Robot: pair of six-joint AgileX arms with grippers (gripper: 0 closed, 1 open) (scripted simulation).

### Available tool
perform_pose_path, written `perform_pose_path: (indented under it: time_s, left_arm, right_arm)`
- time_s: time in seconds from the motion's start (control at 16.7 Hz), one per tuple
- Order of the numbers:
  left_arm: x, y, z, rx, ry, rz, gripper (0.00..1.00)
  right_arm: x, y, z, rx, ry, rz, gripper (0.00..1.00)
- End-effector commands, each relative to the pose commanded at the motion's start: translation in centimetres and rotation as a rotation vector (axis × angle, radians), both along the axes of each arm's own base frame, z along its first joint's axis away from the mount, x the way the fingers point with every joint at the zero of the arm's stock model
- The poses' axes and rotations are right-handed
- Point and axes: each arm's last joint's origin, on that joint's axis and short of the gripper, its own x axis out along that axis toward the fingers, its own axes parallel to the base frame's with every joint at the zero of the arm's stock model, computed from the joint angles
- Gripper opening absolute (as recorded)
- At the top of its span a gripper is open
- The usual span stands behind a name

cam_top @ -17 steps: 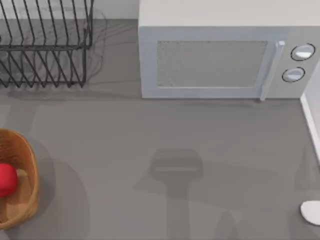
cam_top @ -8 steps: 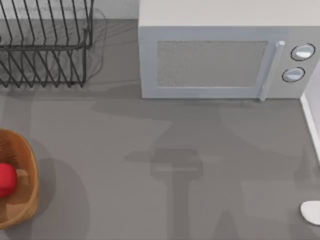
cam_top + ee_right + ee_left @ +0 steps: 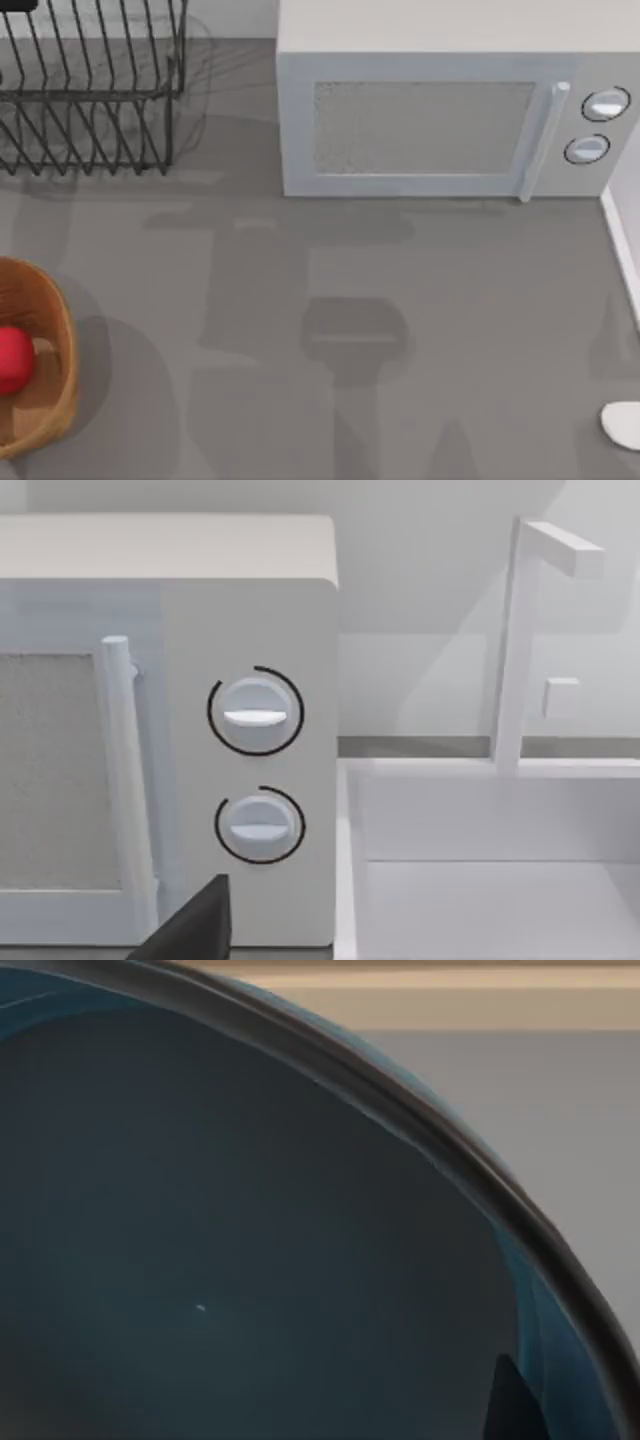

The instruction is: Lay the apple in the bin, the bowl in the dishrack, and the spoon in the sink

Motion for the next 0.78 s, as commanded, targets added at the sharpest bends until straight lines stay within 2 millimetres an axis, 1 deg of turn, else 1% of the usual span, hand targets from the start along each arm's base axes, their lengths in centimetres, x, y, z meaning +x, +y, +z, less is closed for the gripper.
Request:
perform_pose_path:
  time_s: [0.06,0.18,0.42,0.78]
  left_arm:
    - [0.19,-0.15,-0.96,0.000,0.007,0.000,0.00]
    - [0.32,-0.32,-1.90,0.001,0.014,-0.001,0.00]
    - [0.33,-0.32,-1.91,0.001,0.014,-0.001,0.00]
    - [0.33,-0.32,-1.91,0.001,0.014,-0.001,0.45]
  right_arm:
    - [0.00,0.00,0.00,0.000,0.000,0.000,1.00]
    - [0.00,0.00,0.00,0.000,0.000,0.000,1.00]
    - [0.00,0.00,0.00,0.000,0.000,0.000,1.00]
    - [0.00,0.00,0.00,0.000,0.000,0.000,1.00]
